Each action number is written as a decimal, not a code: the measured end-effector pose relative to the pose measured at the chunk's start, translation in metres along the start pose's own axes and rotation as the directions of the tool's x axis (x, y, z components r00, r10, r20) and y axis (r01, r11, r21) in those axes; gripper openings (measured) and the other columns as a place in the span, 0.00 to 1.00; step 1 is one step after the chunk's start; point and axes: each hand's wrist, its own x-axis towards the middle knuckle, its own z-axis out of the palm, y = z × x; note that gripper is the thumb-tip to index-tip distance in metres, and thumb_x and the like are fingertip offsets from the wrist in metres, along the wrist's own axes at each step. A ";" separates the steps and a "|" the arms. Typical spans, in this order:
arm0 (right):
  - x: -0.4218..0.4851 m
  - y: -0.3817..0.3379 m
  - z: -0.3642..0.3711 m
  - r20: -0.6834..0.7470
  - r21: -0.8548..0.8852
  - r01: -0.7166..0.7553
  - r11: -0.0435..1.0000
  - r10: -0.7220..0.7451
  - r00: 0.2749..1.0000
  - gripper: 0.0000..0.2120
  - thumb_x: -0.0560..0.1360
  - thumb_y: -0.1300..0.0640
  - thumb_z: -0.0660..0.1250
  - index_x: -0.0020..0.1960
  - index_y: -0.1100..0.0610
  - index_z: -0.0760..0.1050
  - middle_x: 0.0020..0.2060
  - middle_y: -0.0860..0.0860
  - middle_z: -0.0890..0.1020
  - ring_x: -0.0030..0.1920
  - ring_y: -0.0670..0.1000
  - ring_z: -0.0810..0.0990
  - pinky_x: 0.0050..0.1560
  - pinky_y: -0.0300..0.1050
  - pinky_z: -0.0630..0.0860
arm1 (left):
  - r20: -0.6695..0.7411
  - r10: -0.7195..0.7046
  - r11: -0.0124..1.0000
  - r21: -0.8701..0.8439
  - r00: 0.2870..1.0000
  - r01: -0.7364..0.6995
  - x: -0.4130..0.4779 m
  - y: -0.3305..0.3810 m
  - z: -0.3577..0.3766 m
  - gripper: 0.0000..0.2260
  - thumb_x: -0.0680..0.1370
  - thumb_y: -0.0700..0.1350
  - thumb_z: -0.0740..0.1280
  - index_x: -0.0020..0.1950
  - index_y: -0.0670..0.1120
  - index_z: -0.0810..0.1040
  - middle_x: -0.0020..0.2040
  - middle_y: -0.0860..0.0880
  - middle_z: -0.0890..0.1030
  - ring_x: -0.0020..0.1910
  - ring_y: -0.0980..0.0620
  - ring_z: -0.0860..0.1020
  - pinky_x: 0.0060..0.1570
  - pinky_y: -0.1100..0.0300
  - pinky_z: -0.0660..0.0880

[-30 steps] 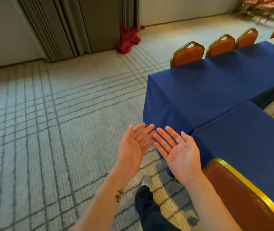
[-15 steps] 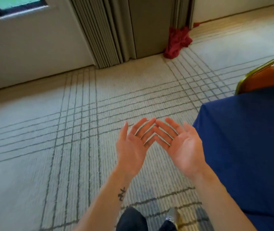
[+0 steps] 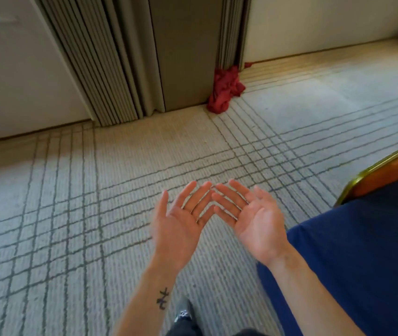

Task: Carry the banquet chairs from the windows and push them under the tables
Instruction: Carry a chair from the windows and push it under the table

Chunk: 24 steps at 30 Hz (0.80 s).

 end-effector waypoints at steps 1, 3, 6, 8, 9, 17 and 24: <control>0.015 -0.009 0.007 -0.007 0.017 0.019 1.000 -0.019 1.000 0.25 0.85 0.46 0.52 0.71 0.61 0.72 0.67 0.63 0.79 0.67 0.62 0.78 0.69 0.61 0.70 | 0.020 -0.027 0.999 0.018 0.999 0.026 0.020 0.008 0.009 0.30 0.83 0.61 0.54 0.75 0.40 0.71 0.69 0.37 0.78 0.70 0.38 0.76 0.76 0.40 0.63; 0.043 -0.026 0.014 -0.048 0.064 0.068 0.996 -0.065 0.997 0.25 0.85 0.46 0.52 0.71 0.62 0.72 0.67 0.63 0.79 0.67 0.62 0.79 0.68 0.60 0.72 | 0.043 -0.060 0.996 0.063 0.997 0.057 0.057 0.024 0.028 0.30 0.84 0.62 0.53 0.74 0.40 0.72 0.69 0.38 0.79 0.70 0.39 0.76 0.76 0.40 0.64; 0.084 -0.060 0.014 -0.099 0.083 0.139 0.987 -0.131 0.986 0.26 0.85 0.45 0.53 0.72 0.62 0.71 0.67 0.63 0.78 0.68 0.62 0.78 0.67 0.60 0.72 | 0.115 -0.133 0.983 0.143 0.985 0.116 0.120 0.029 0.057 0.30 0.84 0.62 0.52 0.74 0.41 0.72 0.69 0.39 0.79 0.69 0.40 0.77 0.75 0.41 0.65; 0.111 -0.081 0.007 -0.110 0.083 0.173 0.981 -0.164 0.980 0.26 0.85 0.45 0.53 0.73 0.63 0.70 0.68 0.63 0.78 0.68 0.63 0.77 0.67 0.60 0.72 | 0.150 -0.174 0.974 0.172 0.973 0.147 0.158 0.028 0.074 0.30 0.84 0.63 0.52 0.75 0.42 0.72 0.69 0.39 0.79 0.69 0.40 0.77 0.74 0.42 0.65; 0.127 -0.093 -0.001 -0.120 0.093 0.188 0.978 -0.177 0.977 0.26 0.85 0.45 0.53 0.73 0.63 0.70 0.68 0.63 0.78 0.69 0.64 0.76 0.68 0.61 0.72 | 0.161 -0.199 0.969 0.179 0.967 0.170 0.181 0.023 0.081 0.30 0.84 0.63 0.51 0.75 0.42 0.72 0.69 0.39 0.79 0.69 0.41 0.77 0.74 0.42 0.65; 0.286 -0.206 -0.062 -0.138 0.167 0.260 0.951 -0.239 0.961 0.27 0.85 0.45 0.53 0.75 0.62 0.68 0.69 0.62 0.77 0.70 0.64 0.76 0.70 0.61 0.70 | 0.177 -0.293 0.942 0.225 0.940 0.251 0.376 -0.013 0.169 0.31 0.83 0.64 0.52 0.76 0.43 0.70 0.71 0.37 0.76 0.72 0.38 0.74 0.77 0.40 0.60; 0.411 -0.339 -0.089 -0.116 0.226 0.291 0.930 -0.271 0.956 0.26 0.84 0.46 0.53 0.74 0.61 0.70 0.69 0.61 0.77 0.70 0.62 0.76 0.67 0.59 0.72 | 0.241 -0.284 0.948 0.219 0.928 0.233 0.538 -0.034 0.274 0.31 0.83 0.64 0.53 0.77 0.44 0.70 0.72 0.38 0.76 0.73 0.38 0.73 0.78 0.40 0.58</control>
